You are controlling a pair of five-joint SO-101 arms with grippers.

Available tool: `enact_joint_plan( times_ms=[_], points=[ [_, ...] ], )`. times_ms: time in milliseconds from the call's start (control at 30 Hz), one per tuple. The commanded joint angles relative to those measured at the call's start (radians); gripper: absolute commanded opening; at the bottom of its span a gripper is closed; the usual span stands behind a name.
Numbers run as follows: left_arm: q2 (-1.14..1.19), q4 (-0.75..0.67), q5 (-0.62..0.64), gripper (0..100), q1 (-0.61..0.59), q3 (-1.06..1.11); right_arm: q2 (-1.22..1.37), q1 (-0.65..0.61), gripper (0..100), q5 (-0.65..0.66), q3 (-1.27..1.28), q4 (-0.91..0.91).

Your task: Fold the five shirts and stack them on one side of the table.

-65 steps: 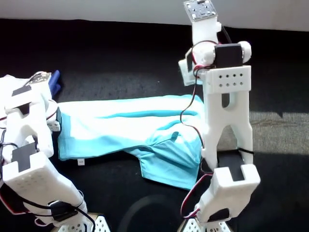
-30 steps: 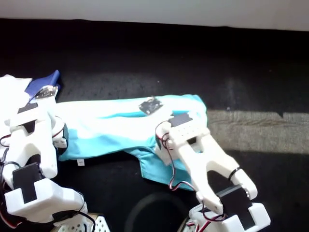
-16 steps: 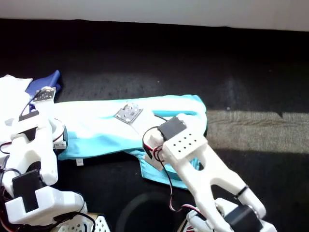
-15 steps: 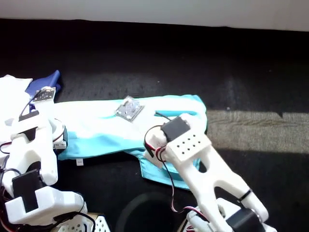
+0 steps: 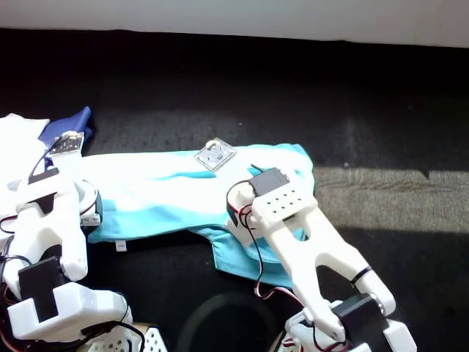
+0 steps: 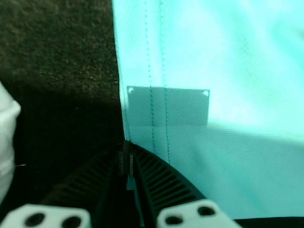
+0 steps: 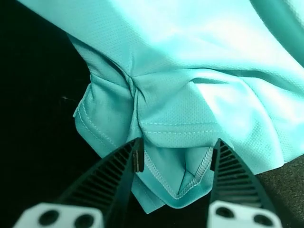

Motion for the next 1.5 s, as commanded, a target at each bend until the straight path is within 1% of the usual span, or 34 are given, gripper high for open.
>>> enact_joint_plan(
  times_ms=[0,200,233,300,400,467,633,800,900,1100,1333,1400,1467],
  points=[
    [-0.005,-0.034,-0.003,1,-0.010,0.001,0.038,0.007,24.1,-0.011,-0.007,-0.019],
    [-0.005,-0.034,-0.003,1,-0.010,0.001,0.128,0.007,24.0,-0.009,-0.008,-0.033],
    [-0.005,-0.035,-0.003,1,-0.010,0.001,0.139,0.007,22.8,-0.009,-0.007,-0.044],
    [-0.005,-0.035,-0.003,1,-0.010,0.001,0.153,0.007,16.2,-0.009,-0.007,-0.067],
    [-0.005,-0.035,-0.003,1,-0.010,0.001,0.143,0.007,0.4,-0.015,-0.010,-0.093],
    [-0.005,-0.035,-0.003,1,-0.010,0.001,0.110,0.007,1.8,-0.015,-0.010,-0.091],
    [-0.005,-0.035,-0.003,1,-0.010,0.001,-0.028,0.005,0.6,-0.012,-0.002,-0.079],
    [-0.005,-0.035,-0.003,1,-0.010,0.001,-0.119,-0.024,0.6,-0.011,-0.002,0.005],
    [-0.005,-0.035,-0.003,1,-0.010,0.001,-0.130,-0.067,0.6,-0.009,0.002,0.042],
    [-0.005,-0.035,-0.003,1,-0.010,0.001,-0.128,-0.191,0.6,-0.009,0.016,0.091],
    [-0.005,-0.035,-0.003,1,-0.010,0.001,-0.130,-0.194,1.1,-0.009,0.114,0.054],
    [-0.005,-0.035,-0.003,1,-0.010,0.001,-0.130,-0.194,4.4,-0.009,0.113,0.056],
    [-0.005,-0.035,-0.003,1,-0.010,0.001,-0.137,-0.194,11.8,-0.011,0.111,0.058]
  ],
)
